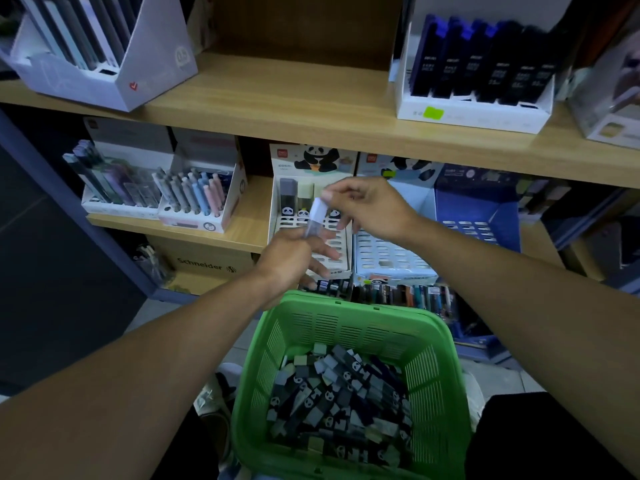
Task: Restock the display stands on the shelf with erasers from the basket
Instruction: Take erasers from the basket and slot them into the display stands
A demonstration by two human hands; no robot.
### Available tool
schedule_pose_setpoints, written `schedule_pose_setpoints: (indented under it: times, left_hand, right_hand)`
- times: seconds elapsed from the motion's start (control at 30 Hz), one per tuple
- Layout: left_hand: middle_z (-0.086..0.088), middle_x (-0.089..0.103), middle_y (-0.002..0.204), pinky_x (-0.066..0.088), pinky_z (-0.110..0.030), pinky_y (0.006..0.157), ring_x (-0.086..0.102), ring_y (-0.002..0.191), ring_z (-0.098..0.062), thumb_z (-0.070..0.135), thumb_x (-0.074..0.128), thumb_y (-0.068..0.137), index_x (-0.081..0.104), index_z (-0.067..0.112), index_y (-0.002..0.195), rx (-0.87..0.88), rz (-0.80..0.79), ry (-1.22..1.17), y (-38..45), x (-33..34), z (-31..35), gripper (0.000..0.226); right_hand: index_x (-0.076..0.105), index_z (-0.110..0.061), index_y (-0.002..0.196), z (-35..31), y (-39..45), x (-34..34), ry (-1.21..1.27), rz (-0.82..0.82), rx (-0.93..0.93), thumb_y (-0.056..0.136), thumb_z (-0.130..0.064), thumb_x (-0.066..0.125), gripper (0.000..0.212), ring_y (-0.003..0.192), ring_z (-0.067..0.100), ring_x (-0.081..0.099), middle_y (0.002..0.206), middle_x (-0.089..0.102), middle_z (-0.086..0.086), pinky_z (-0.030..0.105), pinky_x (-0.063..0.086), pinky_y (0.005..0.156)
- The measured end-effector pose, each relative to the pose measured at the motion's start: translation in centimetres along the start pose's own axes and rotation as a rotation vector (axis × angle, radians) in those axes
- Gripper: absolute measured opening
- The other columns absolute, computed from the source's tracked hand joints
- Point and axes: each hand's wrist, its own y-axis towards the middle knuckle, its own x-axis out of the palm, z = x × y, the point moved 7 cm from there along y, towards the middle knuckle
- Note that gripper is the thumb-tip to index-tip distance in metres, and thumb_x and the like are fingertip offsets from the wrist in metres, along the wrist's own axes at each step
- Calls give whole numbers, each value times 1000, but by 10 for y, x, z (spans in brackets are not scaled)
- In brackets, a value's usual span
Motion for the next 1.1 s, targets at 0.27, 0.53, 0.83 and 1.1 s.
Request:
schedule_pose_setpoints:
  times: [0.27, 0.53, 0.83, 1.1]
  left_hand:
    - [1, 66, 121, 61, -42, 65, 72, 83, -19, 28, 59, 99, 59, 23, 130, 222, 80, 388, 4, 23, 4, 31]
    - [-7, 23, 163, 19, -42, 122, 21, 149, -28, 44, 54, 98, 22, 34, 157, 395, -27, 1133, 2, 70, -3, 68]
    - [-6, -9, 167, 5, -41, 123, 1, 153, -27, 45, 58, 96, 21, 34, 157, 327, -198, 1219, -6, 99, -2, 73]
    - [-9, -17, 165, 3, -47, 125, -6, 153, -32, 45, 60, 94, 19, 37, 157, 211, -198, 1236, -1, 86, -10, 76]
  right_hand:
    - [59, -12, 97, 36, -27, -41, 103, 71, 153, 95, -19, 67, 11, 75, 17, 69, 85, 72, 7, 33, 56, 62]
    - [58, -15, 129, 52, -43, -102, -492, 423, 44, 102, -26, 58, 30, 56, 3, 51, 61, 51, -14, 30, 45, 61]
    - [58, -18, 123, 59, -34, -98, -475, 382, 119, 102, -24, 55, 22, 74, 21, 62, 82, 64, 1, 31, 49, 60]
    - [58, -19, 114, 68, -31, -98, -560, 339, 170, 101, -22, 48, 17, 80, 25, 54, 74, 56, -1, 28, 34, 64]
